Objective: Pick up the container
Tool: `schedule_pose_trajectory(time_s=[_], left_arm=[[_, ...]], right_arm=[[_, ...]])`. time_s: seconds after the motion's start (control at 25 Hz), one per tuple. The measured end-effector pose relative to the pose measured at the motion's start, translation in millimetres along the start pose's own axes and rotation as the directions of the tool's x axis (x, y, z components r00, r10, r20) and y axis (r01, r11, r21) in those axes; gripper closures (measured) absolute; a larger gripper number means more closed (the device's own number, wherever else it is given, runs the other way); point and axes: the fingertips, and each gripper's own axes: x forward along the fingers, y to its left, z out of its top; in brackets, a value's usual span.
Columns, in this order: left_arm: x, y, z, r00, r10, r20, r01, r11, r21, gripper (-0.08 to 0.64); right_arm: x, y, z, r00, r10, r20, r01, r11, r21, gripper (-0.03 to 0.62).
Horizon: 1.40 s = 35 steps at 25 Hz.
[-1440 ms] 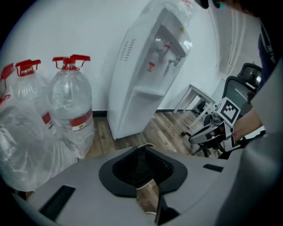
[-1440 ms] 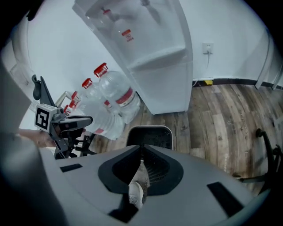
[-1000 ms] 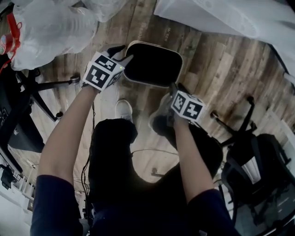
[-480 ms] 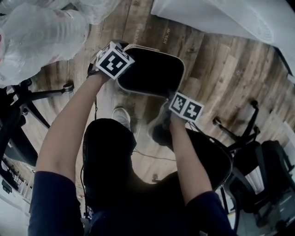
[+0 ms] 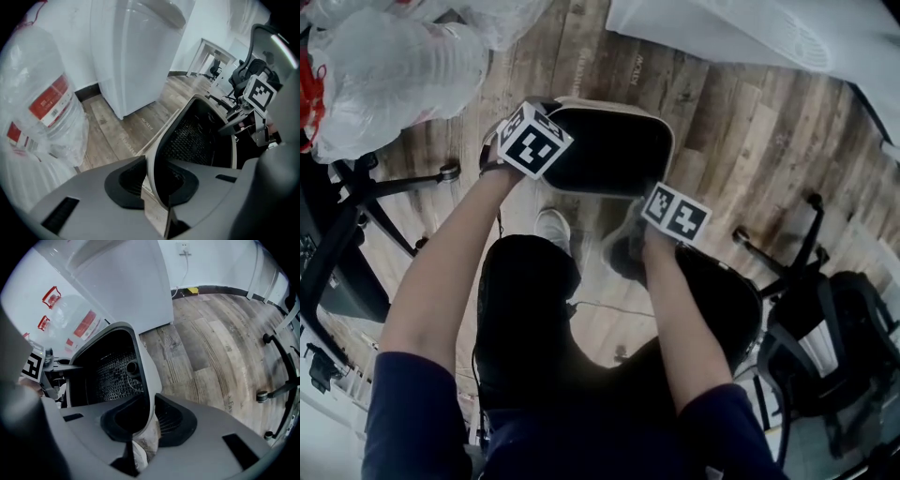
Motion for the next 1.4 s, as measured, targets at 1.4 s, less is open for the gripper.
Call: schedule_pose_trajectory(time_s=[1.4], left_arm=[[-660.3,-171.0,40.7,0.867,0.328,0.375,-0.206,0.921,-0.330,0.475]], right_arm=[[-612.0,193.1,-9.7,0.916,0.236,0.325,-0.149,0.951,-0.272,0.518]])
